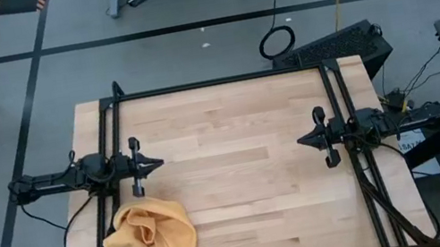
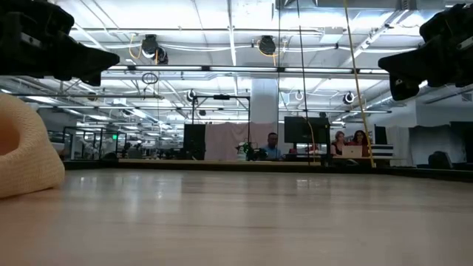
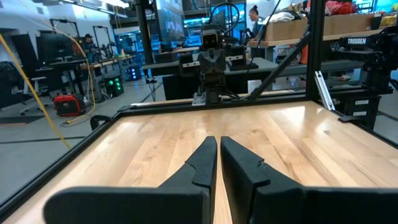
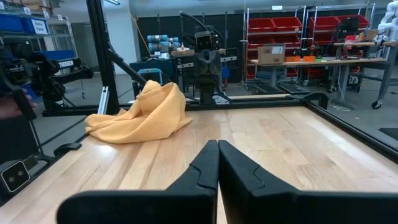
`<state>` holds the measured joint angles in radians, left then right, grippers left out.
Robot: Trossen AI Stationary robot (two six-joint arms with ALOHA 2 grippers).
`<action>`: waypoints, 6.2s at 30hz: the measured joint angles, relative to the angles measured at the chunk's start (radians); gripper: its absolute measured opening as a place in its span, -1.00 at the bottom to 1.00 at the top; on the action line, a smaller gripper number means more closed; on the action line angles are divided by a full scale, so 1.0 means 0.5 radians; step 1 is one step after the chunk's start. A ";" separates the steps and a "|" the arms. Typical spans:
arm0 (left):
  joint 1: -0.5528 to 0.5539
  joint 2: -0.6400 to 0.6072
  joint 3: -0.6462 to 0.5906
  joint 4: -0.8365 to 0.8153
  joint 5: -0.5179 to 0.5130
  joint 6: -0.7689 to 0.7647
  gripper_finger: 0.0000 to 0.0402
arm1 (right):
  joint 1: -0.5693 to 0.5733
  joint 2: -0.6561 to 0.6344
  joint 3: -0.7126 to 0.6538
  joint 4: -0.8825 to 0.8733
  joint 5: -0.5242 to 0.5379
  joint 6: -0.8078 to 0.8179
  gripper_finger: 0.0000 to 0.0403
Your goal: Roll towel
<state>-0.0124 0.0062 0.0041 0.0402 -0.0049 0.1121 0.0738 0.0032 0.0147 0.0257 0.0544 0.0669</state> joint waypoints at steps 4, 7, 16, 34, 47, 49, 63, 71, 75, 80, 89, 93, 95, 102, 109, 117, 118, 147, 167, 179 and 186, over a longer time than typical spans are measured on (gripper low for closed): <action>0.000 -0.001 0.000 0.000 0.000 0.000 -0.85 | 0.000 0.000 0.000 0.005 -0.005 0.101 -1.00; -0.001 -0.001 0.000 0.000 0.000 0.000 -0.85 | 0.000 0.001 -0.002 0.143 0.038 0.166 -1.00; -0.002 -0.001 0.000 0.010 -0.024 0.002 -0.85 | -0.001 0.069 0.232 0.001 0.038 0.216 -1.00; 0.000 -0.001 0.000 0.007 -0.165 0.000 -0.85 | 0.000 0.866 1.414 -0.579 0.047 0.206 -1.00; -0.002 0.000 0.114 -0.011 -0.202 -0.305 -0.85 | 0.000 1.224 1.430 -0.528 0.047 0.194 -1.00; -0.002 0.000 0.186 -0.005 -0.201 -0.354 -0.85 | 0.000 1.269 1.430 -0.527 0.047 0.194 -1.00; -0.002 0.299 1.071 -0.477 -0.217 -0.140 -0.85 | 0.000 1.640 1.430 -0.523 0.046 0.208 -1.00; -0.002 0.903 1.472 -0.871 -0.210 -0.267 -0.85 | 0.000 1.918 1.430 -0.518 0.045 0.311 -1.00; -0.045 1.127 1.524 -0.945 -0.030 -0.406 -0.85 | 0.026 2.086 1.430 -0.451 0.046 0.365 -1.00; -0.218 1.341 1.504 -0.977 -0.023 -0.630 -0.85 | 0.096 2.361 1.430 -0.131 0.045 0.367 -1.00; -0.572 1.639 1.420 -0.944 -0.304 -0.898 -0.85 | 0.199 2.968 1.430 1.030 0.027 0.482 -1.00; -0.700 1.716 1.420 -0.933 -0.391 -0.990 -0.85 | 0.197 3.199 1.454 1.331 -0.047 0.633 -1.00; -0.747 1.747 1.420 -0.946 -0.457 -1.039 -0.85 | 0.208 3.321 1.533 1.316 -0.049 0.690 -1.00; -0.938 1.870 1.420 -1.121 -0.171 -1.409 -0.84 | 0.300 3.673 1.945 1.073 -0.094 0.648 -1.00; -1.166 2.043 1.426 -1.578 -0.086 -1.732 -0.40 | 0.370 3.821 2.207 0.863 -0.113 0.519 -1.00; -1.229 2.187 1.450 -1.768 -0.189 -1.711 0.18 | 0.371 3.825 2.217 0.864 -0.112 0.466 -1.00; -1.230 2.217 1.450 -1.786 -0.190 -1.677 0.19 | 0.371 3.825 2.217 0.862 -0.112 0.463 -1.00; -0.905 2.682 1.830 -1.667 -0.909 -0.765 -0.99 | 0.385 3.525 2.217 -0.006 -0.105 0.260 -1.00; -1.434 2.683 2.269 -2.884 -0.416 -2.657 -0.12 | 0.418 3.512 2.216 -0.201 -0.100 0.139 -1.00; -1.761 2.891 2.267 -3.027 -0.831 -2.774 -0.07 | 0.419 3.513 2.216 -0.198 -0.101 0.132 -1.00; -1.760 2.976 2.204 -3.009 -0.873 -2.922 -0.07 | 0.419 3.513 2.216 -0.195 -0.101 0.131 -1.00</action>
<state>-0.8925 1.4944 1.1062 -1.4643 -0.4412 -1.3490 0.2832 1.7596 1.1229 -0.0719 0.0036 0.1324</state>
